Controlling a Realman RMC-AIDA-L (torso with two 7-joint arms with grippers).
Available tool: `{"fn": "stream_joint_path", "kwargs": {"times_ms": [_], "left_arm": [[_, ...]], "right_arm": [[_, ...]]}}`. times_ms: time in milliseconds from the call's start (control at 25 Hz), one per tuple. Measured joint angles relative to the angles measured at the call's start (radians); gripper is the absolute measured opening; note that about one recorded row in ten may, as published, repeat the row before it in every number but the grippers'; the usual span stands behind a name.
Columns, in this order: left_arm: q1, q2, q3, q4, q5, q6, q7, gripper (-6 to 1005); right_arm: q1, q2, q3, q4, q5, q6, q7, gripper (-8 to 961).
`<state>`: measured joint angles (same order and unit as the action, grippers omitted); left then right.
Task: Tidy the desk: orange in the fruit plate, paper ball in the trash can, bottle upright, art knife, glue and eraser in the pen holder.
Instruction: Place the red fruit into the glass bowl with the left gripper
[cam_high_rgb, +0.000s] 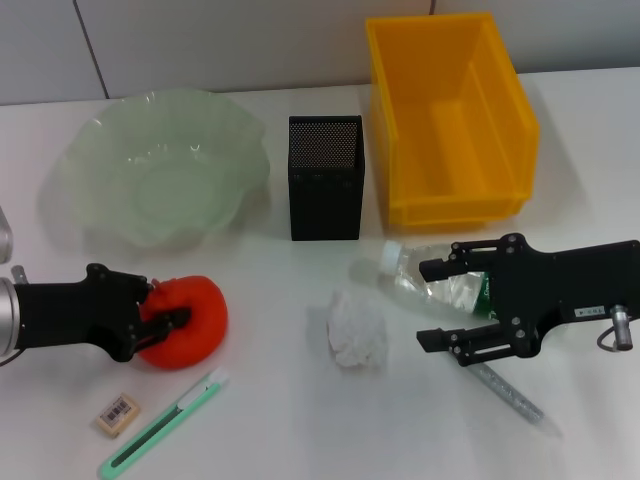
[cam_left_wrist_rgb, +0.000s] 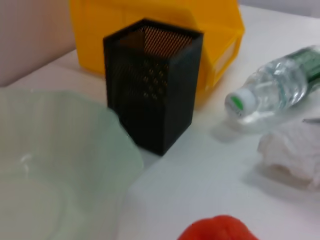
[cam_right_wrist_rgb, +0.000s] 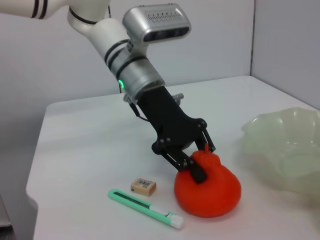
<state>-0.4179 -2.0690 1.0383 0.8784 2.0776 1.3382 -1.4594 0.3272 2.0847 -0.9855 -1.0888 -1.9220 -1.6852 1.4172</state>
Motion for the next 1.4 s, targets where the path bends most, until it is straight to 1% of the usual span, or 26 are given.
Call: {"fn": "stream_joint_path", "kwargs": {"times_ms": [200, 400, 480, 520, 600, 760, 800, 920, 960, 1000, 1040, 1120, 1160, 1200, 1400], "left_arm": [[0.008, 0.002, -0.003, 0.041, -0.053, 0.068, 0.007, 299], [0.016, 0.003, -0.011, 0.080, -0.070, 0.122, 0.003, 256], [0.028, 0.003, -0.020, 0.120, -0.123, 0.188, 0.003, 239], [0.030, 0.003, -0.022, 0.128, -0.133, 0.199, 0.004, 231], [0.050, 0.003, -0.041, 0.190, -0.200, 0.257, 0.008, 216], [0.068, 0.002, -0.047, 0.251, -0.285, 0.249, 0.009, 187], [0.068, 0.002, -0.047, 0.251, -0.285, 0.249, 0.009, 174], [0.060, 0.001, -0.046, 0.252, -0.316, 0.159, 0.009, 142], [0.060, 0.001, -0.046, 0.252, -0.316, 0.159, 0.009, 137], [0.039, -0.001, -0.035, 0.228, -0.319, 0.067, 0.009, 133], [0.026, -0.002, -0.032, 0.207, -0.319, 0.031, 0.009, 128], [0.000, -0.003, -0.027, 0.168, -0.320, -0.022, 0.011, 118], [-0.025, -0.003, -0.026, 0.128, -0.320, -0.064, 0.023, 113], [-0.032, -0.003, -0.026, 0.116, -0.320, -0.078, 0.028, 109], [-0.115, -0.003, -0.021, -0.028, -0.321, -0.223, 0.106, 73]], "right_arm": [[-0.001, 0.000, 0.008, 0.025, 0.007, 0.027, -0.018, 764], [-0.002, -0.001, 0.010, 0.049, 0.024, 0.048, -0.040, 764], [-0.003, -0.001, 0.010, 0.050, 0.025, 0.051, -0.041, 764], [-0.003, -0.001, 0.010, 0.050, 0.025, 0.051, -0.041, 764], [-0.004, -0.001, 0.010, 0.050, 0.025, 0.051, -0.041, 764], [-0.005, -0.001, 0.010, 0.050, 0.026, 0.052, -0.041, 764], [-0.005, -0.001, 0.010, 0.050, 0.026, 0.051, -0.041, 764], [-0.005, -0.002, 0.010, 0.050, 0.026, 0.046, -0.041, 764], [-0.005, -0.002, 0.010, 0.050, 0.026, 0.046, -0.041, 764], [-0.005, -0.002, 0.010, 0.050, 0.026, 0.044, -0.041, 764], [-0.005, -0.002, 0.010, 0.050, 0.026, 0.043, -0.041, 764], [-0.007, -0.001, 0.009, 0.050, 0.026, 0.042, -0.041, 764], [-0.007, -0.001, 0.008, 0.050, 0.026, 0.042, -0.041, 764], [-0.008, -0.001, 0.008, 0.050, 0.026, 0.041, -0.041, 764], [-0.008, 0.001, 0.004, 0.054, 0.027, 0.041, -0.041, 764]]}}
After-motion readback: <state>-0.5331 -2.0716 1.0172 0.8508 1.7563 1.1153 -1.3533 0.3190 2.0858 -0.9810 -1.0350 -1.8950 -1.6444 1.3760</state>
